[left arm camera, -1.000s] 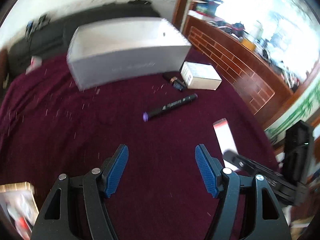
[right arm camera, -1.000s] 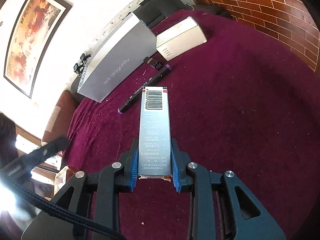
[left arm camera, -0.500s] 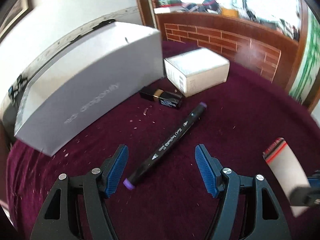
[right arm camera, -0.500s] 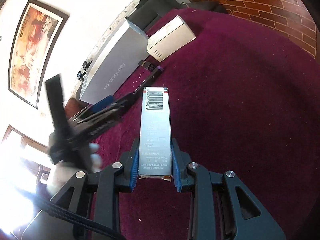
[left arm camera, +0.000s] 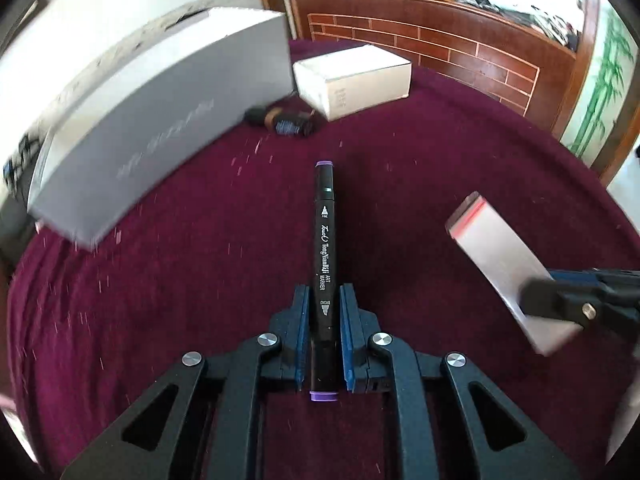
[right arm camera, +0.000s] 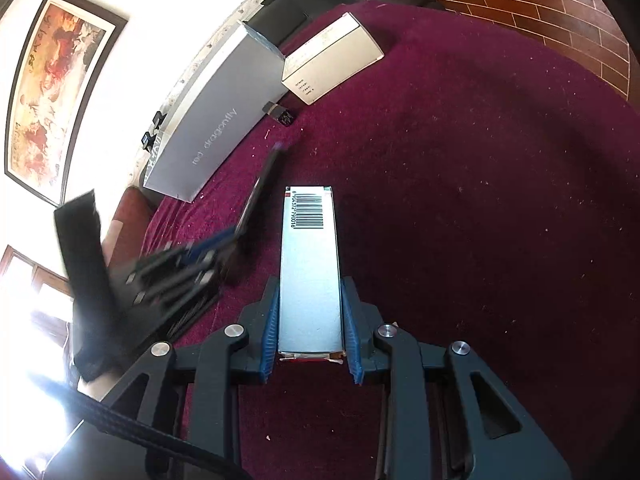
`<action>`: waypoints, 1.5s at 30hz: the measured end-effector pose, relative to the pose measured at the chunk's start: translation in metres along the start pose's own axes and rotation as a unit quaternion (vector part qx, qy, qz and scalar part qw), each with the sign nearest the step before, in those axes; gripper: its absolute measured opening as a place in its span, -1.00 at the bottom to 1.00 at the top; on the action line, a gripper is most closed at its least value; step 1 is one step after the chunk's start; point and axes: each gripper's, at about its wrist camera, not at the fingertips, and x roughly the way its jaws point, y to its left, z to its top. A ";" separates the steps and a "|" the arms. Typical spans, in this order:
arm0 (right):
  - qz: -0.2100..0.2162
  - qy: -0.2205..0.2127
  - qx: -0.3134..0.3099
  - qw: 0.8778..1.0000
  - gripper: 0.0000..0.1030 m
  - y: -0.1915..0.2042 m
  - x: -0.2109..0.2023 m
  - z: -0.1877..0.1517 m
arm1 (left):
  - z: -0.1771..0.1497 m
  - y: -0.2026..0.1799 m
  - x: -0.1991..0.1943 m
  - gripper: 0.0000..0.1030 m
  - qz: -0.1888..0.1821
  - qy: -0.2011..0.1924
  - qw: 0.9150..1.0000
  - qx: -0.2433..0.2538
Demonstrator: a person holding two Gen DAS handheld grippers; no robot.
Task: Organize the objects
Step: 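Grasp the purple-capped black marker with the left gripper while the right gripper holds the box, then carry the marker to the tray while the right gripper carries the barcode box there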
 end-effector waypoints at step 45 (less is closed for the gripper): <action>-0.016 -0.001 -0.212 0.977 -0.52 0.161 -0.038 -0.105 | -0.225 0.055 -0.218 -0.77 0.089 -0.139 0.960 -0.227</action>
